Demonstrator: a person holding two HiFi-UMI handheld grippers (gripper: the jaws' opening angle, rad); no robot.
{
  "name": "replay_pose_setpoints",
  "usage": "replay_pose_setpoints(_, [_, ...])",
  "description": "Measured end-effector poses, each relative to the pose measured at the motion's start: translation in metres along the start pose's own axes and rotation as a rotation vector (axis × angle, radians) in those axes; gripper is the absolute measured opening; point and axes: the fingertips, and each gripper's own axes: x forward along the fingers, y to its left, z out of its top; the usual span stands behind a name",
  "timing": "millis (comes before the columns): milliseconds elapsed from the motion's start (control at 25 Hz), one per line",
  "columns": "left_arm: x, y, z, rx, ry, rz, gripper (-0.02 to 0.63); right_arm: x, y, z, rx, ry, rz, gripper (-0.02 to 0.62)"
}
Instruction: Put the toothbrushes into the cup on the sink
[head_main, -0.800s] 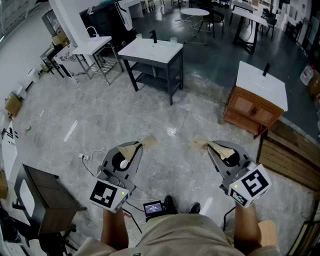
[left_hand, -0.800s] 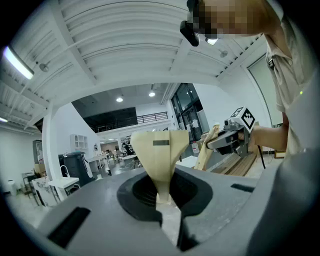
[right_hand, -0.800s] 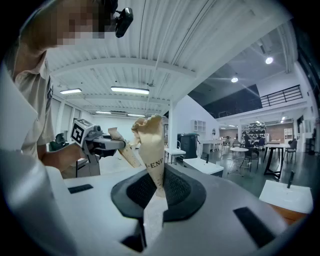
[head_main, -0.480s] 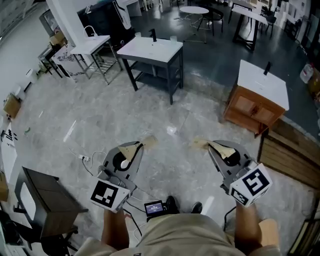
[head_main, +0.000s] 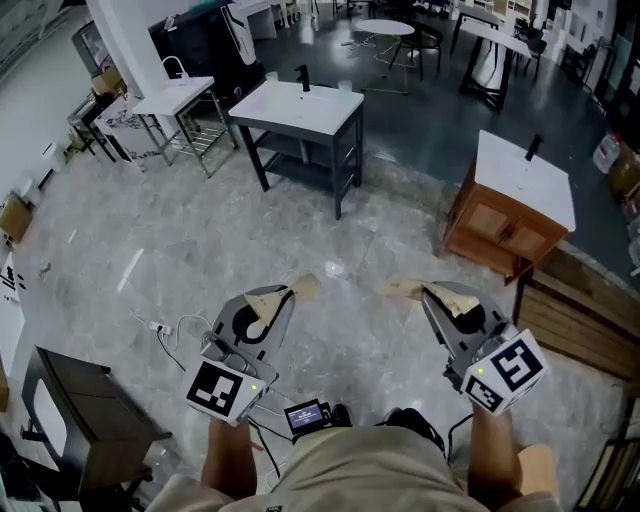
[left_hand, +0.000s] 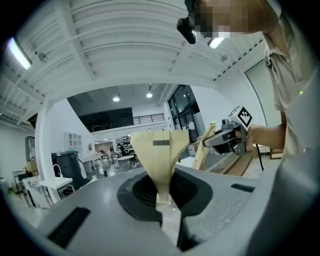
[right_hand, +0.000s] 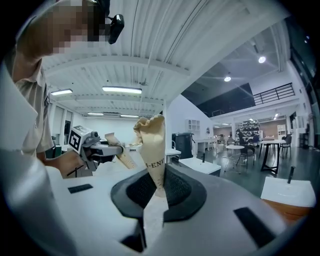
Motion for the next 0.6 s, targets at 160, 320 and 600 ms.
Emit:
replay_pose_setpoints(160, [0.018, 0.009, -0.001, -0.010, 0.003, -0.004, 0.032, 0.008, -0.021, -0.002, 0.003, 0.008, -0.009, 0.025])
replay_pose_setpoints(320, [0.059, 0.017, 0.000, -0.003, 0.031, 0.007, 0.032, 0.017, -0.070, 0.000, 0.014, -0.002, -0.008, 0.025])
replay_pose_setpoints(600, [0.184, 0.013, -0.001, 0.004, 0.074, 0.065, 0.032, 0.029, -0.210, -0.017, 0.041, -0.011, 0.029, 0.025])
